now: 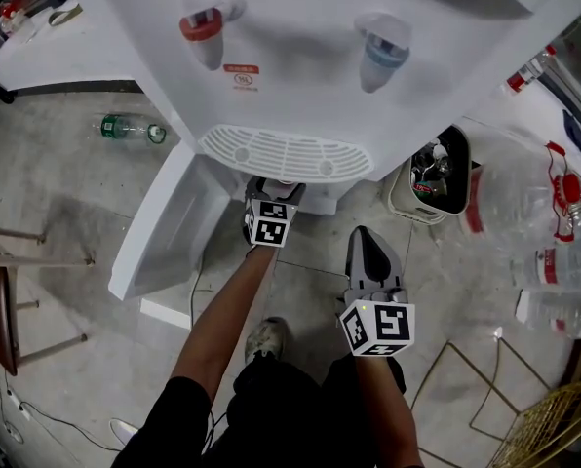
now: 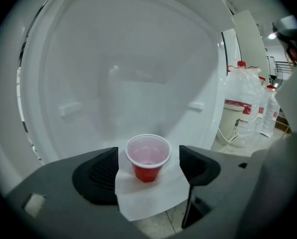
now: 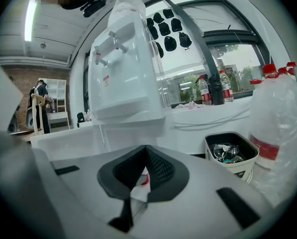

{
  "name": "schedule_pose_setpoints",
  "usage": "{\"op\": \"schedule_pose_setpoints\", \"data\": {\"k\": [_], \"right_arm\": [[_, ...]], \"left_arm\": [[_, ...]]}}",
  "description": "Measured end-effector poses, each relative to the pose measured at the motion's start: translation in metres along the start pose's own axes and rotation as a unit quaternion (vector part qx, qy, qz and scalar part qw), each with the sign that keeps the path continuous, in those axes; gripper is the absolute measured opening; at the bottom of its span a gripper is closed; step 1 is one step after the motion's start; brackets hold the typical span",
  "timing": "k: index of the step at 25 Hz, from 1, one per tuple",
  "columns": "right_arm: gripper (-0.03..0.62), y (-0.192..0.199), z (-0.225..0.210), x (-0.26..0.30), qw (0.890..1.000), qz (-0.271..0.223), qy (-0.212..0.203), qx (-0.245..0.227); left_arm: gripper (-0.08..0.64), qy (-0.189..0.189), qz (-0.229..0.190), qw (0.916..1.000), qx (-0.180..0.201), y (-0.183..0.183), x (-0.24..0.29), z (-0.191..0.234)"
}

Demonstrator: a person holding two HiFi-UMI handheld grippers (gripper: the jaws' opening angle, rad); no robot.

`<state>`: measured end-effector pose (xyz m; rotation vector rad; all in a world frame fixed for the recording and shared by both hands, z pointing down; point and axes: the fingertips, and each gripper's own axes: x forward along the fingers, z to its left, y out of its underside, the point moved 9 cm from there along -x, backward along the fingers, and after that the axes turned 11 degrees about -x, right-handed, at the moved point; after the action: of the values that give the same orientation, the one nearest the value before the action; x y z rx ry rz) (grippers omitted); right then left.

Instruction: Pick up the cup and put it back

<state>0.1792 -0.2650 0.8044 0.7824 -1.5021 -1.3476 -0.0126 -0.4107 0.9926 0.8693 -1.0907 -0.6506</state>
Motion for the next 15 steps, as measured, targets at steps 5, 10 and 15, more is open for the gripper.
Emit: {"op": "schedule_pose_setpoints", "data": {"k": [5,10,15], "right_arm": [[-0.005,0.005,-0.003,0.000,1.000,0.007,0.005,0.002],[-0.005,0.008,-0.004,0.001,1.000,0.010,0.008,0.002],[-0.005,0.009,-0.006,0.002,1.000,0.012,0.011,0.002]], "left_arm": [[0.362,0.003,-0.007,1.0000,-0.001,-0.004,0.009,0.001],[0.362,0.001,0.014,0.9999,-0.005,0.000,0.016,0.001],[0.359,0.000,0.007,1.0000,0.002,0.004,0.018,0.002]]}}
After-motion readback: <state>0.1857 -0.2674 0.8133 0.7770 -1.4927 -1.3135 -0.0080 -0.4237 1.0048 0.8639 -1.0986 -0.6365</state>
